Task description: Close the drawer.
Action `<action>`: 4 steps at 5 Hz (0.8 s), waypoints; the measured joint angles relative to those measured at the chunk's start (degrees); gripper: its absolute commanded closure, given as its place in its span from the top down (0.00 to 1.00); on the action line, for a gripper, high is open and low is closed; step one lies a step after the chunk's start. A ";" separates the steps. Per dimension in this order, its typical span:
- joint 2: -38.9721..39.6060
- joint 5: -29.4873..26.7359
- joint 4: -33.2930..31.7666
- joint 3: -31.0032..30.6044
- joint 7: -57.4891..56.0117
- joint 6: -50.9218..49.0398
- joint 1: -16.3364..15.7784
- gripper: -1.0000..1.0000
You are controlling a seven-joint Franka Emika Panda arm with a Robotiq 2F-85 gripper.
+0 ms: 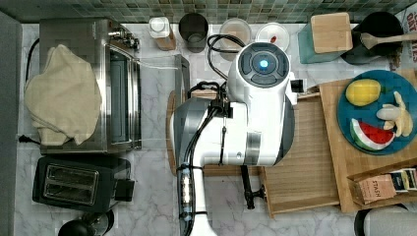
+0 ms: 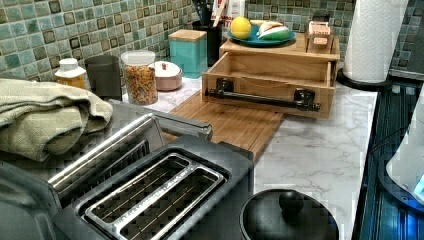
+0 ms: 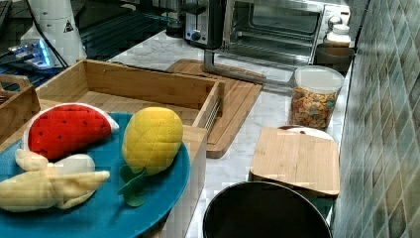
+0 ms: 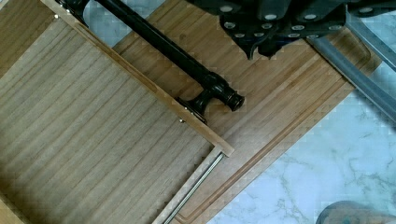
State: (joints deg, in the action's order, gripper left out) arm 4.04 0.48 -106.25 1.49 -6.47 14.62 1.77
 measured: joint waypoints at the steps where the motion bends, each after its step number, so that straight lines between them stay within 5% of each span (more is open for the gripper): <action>1: 0.47 0.00 -0.06 0.00 0.00 0.08 0.00 0.00; 4: 1.41 0.29 -2.85 -0.28 -8.79 1.26 -0.08 0.00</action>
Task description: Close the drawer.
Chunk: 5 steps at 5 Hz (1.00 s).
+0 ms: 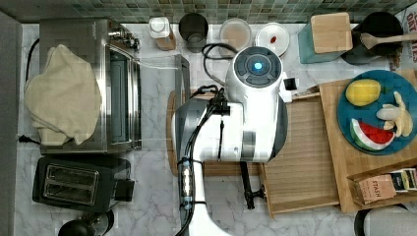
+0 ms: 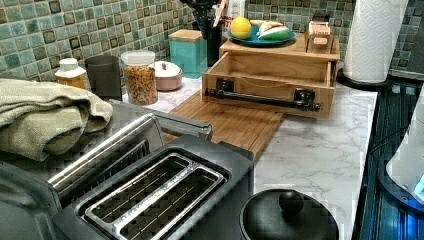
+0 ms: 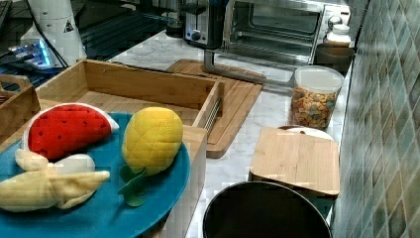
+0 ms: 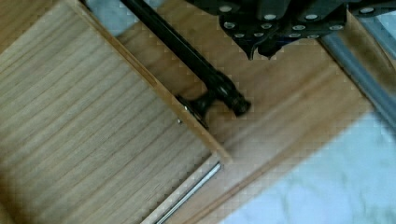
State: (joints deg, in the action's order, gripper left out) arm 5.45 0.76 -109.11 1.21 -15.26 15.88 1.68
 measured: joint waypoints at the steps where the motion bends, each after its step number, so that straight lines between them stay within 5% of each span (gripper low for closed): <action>1: -0.33 0.00 -1.23 -0.18 -12.90 -1.47 -0.28 0.00; 5: -9.76 3.85 -18.02 -2.90 -20.91 15.79 -3.82 0.00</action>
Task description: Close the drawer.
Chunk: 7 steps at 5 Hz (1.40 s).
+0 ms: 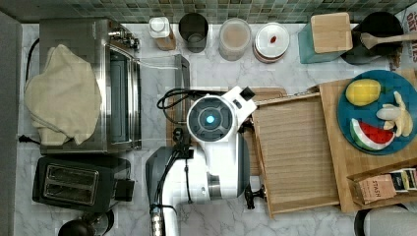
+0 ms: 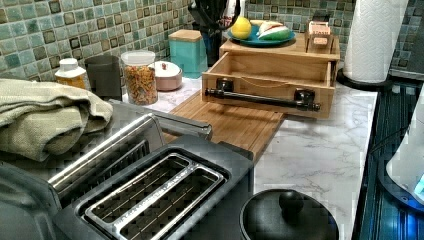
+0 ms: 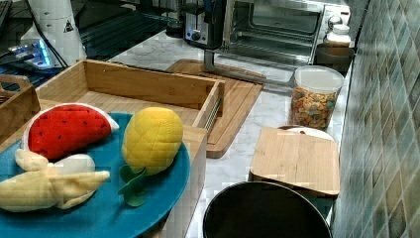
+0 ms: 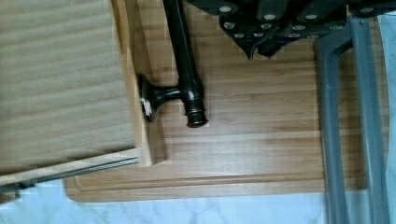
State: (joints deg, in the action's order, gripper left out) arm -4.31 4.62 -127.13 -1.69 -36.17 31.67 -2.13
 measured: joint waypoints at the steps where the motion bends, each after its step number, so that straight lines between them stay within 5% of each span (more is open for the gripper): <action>1: 0.16 0.00 -4.36 -0.54 -5.90 7.81 -0.80 0.00; 5: 4.63 -0.10 -13.76 1.34 -15.16 11.41 -0.44 0.00; 7: 6.49 -0.38 -15.11 2.20 -19.44 16.39 2.22 0.00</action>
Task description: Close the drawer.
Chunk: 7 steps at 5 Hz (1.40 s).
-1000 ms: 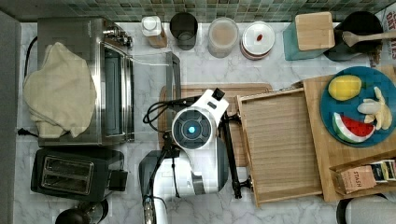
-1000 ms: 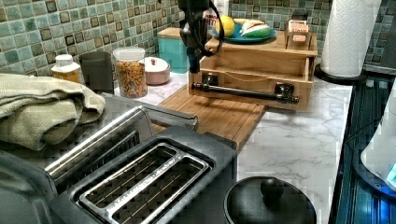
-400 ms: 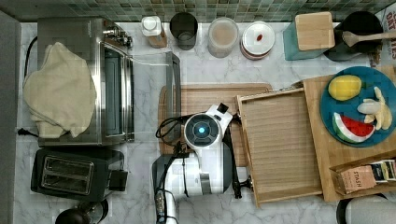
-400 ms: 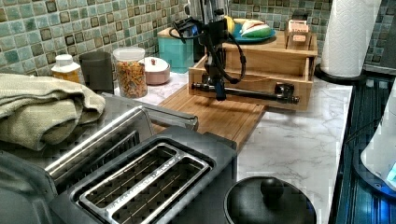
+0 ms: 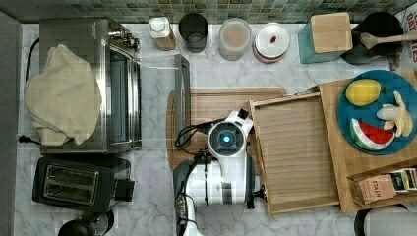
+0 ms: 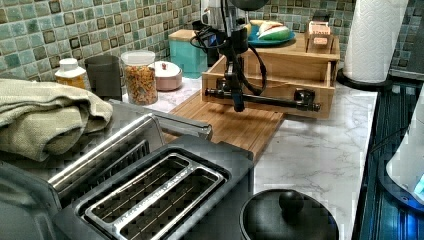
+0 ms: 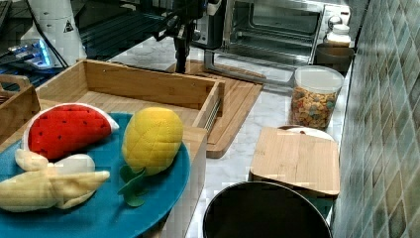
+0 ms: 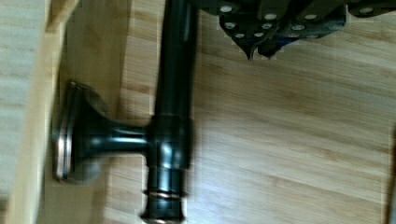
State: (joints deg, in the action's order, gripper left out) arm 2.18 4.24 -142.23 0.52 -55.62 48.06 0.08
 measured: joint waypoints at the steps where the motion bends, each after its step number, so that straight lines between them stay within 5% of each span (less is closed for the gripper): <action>1: -0.24 0.01 -0.34 1.55 -3.19 -0.53 1.56 0.00; 4: 0.89 0.07 2.35 4.61 -13.88 -4.84 2.68 0.00; 7: 10.70 -2.90 15.67 11.29 -29.04 -10.77 8.77 0.00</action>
State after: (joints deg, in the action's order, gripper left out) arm 12.88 1.34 -126.57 11.81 -84.66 37.29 8.85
